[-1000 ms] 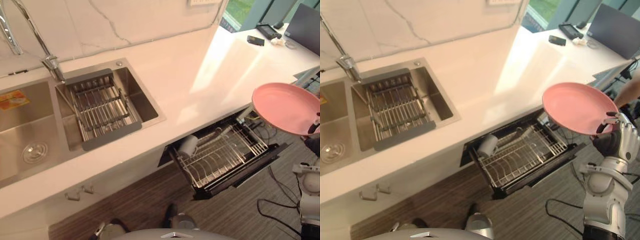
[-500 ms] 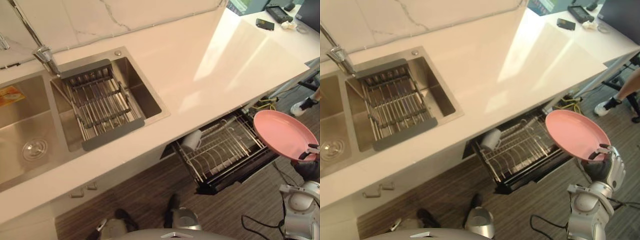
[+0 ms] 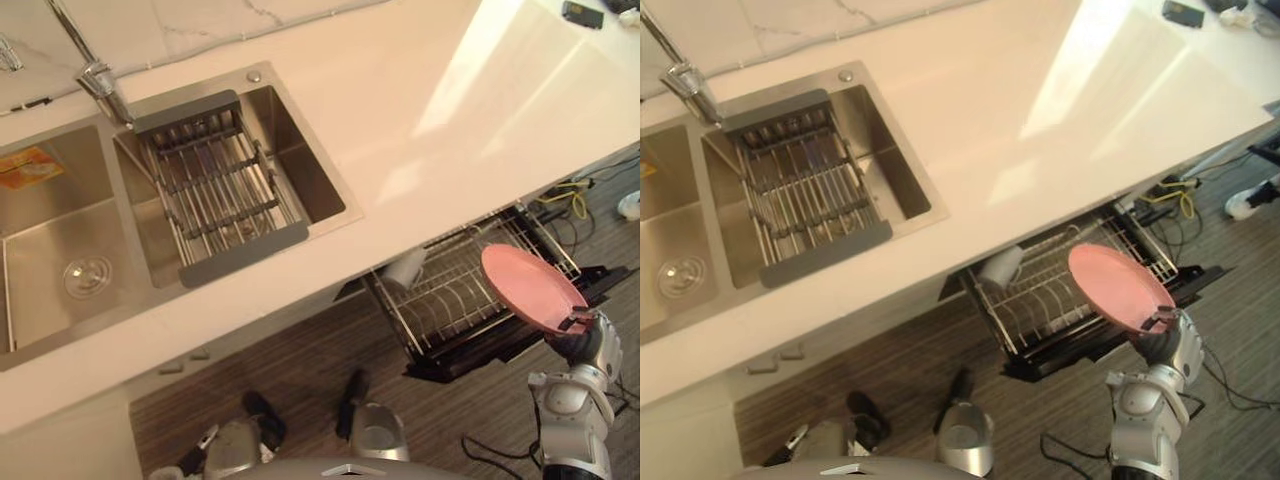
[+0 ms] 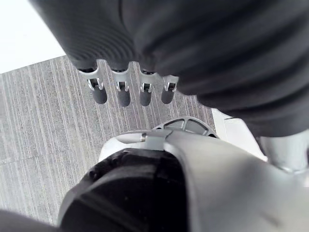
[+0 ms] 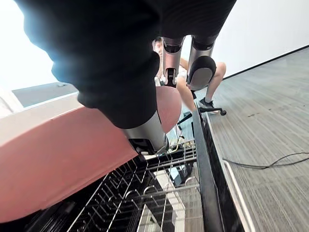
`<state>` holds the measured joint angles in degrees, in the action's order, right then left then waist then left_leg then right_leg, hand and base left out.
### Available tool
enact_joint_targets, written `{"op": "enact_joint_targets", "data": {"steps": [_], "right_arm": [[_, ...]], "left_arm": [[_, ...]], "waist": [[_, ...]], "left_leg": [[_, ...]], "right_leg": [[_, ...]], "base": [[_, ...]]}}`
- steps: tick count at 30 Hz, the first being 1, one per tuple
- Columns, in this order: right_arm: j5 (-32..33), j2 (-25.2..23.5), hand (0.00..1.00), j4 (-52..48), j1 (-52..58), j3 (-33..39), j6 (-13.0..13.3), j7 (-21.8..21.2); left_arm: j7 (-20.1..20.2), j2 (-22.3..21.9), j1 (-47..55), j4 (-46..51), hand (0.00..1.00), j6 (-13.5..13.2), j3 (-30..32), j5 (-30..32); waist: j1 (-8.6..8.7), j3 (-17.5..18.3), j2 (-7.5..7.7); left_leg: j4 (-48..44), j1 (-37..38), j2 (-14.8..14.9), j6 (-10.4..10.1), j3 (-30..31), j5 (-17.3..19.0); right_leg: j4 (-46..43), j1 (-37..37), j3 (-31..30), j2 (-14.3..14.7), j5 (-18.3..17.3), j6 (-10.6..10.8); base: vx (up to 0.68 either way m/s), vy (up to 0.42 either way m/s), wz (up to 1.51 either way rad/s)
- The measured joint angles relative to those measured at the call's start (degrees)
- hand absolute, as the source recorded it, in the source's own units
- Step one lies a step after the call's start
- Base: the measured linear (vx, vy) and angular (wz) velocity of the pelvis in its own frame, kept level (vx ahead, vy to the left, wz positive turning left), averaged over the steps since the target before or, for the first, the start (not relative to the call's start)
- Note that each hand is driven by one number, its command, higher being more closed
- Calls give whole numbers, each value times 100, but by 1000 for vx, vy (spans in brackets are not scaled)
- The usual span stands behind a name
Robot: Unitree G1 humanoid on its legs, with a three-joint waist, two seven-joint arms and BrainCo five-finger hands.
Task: Walk over to the sink, pick up the cup, carry it to the dishwasher, place the cup inside the dishwasher, then close the dishwasher door
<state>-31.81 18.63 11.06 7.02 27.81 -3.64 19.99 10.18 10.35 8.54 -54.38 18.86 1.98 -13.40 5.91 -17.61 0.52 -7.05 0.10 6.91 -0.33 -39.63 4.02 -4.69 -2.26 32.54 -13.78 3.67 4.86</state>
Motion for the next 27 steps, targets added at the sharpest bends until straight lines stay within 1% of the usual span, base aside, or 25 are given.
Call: {"op": "enact_joint_targets", "data": {"steps": [1, 2, 3, 5, 8, 11, 14, 17, 20, 23, 25, 27], "right_arm": [[0, 0, 100, 93, -27, -97, -43, -6], [1, 2, 100, 240, -74, -213, -128, -16], [1, 5, 100, 306, -97, -251, -163, -18], [3, 13, 100, 524, -246, -304, -207, -57], [41, 120, 100, 701, -545, -379, -317, -84], [67, 413, 100, 898, -770, -579, -445, -132], [188, 614, 100, 1164, -1053, -716, -538, -211], [420, 868, 100, 1549, -1443, -806, -580, -234], [457, 1154, 100, 1753, -1701, -976, -625, -274], [474, 1456, 100, 1990, -2200, -1140, -743, -480], [548, 1675, 100, 2218, -2540, -1213, -915, -524], [567, 1828, 100, 2426, -2734, -1266, -1028, -598]], "left_arm": [[0, 12, -1, 27, 0, 0, 0, -1], [1, 21, -21, 94, 0, 0, -8, -1], [3, 19, -30, 100, 0, 0, -19, -1], [7, 17, -71, 107, 0, 0, -77, -5], [16, 17, -134, 150, 0, 9, -92, -59], [30, -9, -228, 163, 0, 20, -107, -115], [60, -20, -255, 206, 0, 18, -118, -127], [59, -6, -371, 202, 0, 20, -203, -153], [57, -6, -470, 204, 0, 71, -208, -149], [61, -2, -488, 204, 0, 84, -206, -151], [67, -2, -495, 196, 0, 126, -204, -152], [105, -1, -495, 182, 0, 129, -204, -153]], "waist": [[-24, -16, -9], [-92, -70, -35], [-111, -90, -49], [-112, -127, -111], [-128, -237, -176], [-201, -385, -272], [-218, -472, -335], [-243, -580, -389], [-243, -730, -450], [-255, -806, -525], [-258, -884, -650], [-269, -934, -751]], "left_leg": [[-4, -12, -4, 0, 37, 0], [-17, -21, -4, 2, 53, -1], [-28, -36, -3, 4, 69, -3], [-78, -161, -3, 23, 186, -14], [-91, -316, -13, 73, 209, -51], [-92, -330, -39, 87, 239, -75], [-79, -452, -65, 93, 369, -134], [-71, -574, -76, 142, 387, -168], [-71, -590, -118, 167, 456, -184], [-45, -717, -197, 210, 491, -212], [29, -754, -272, 259, 496, -257], [35, -769, -304, 268, 518, -269]], "right_leg": [[-7, 0, 16, -5, -3, 0], [-24, -2, 27, -14, -12, 1], [-32, -3, 42, -18, -21, 3], [-91, -69, 124, -53, -59, 8], [-224, -258, 116, -98, -66, 7], [-273, -287, 111, -118, -70, 1], [-373, -420, 119, -159, -94, -25], [-499, -588, 102, -216, -109, -40], [-569, -619, 96, -269, -110, -41], [-682, -875, -47, -347, -100, -46], [-768, -990, -93, -421, -98, -45], [-811, -1027, -103, -458, -99, -45]], "base": [[-52, 35, 9], [-49, 22, 7], [-56, 17, 12], [-66, 15, 20], [-70, 22, 7], [-61, 17, 1], [-55, 6, 4], [-59, 13, 4], [-54, 20, 2], [-61, 35, -11], [-37, 37, -3], [0, 0, 0]]}}
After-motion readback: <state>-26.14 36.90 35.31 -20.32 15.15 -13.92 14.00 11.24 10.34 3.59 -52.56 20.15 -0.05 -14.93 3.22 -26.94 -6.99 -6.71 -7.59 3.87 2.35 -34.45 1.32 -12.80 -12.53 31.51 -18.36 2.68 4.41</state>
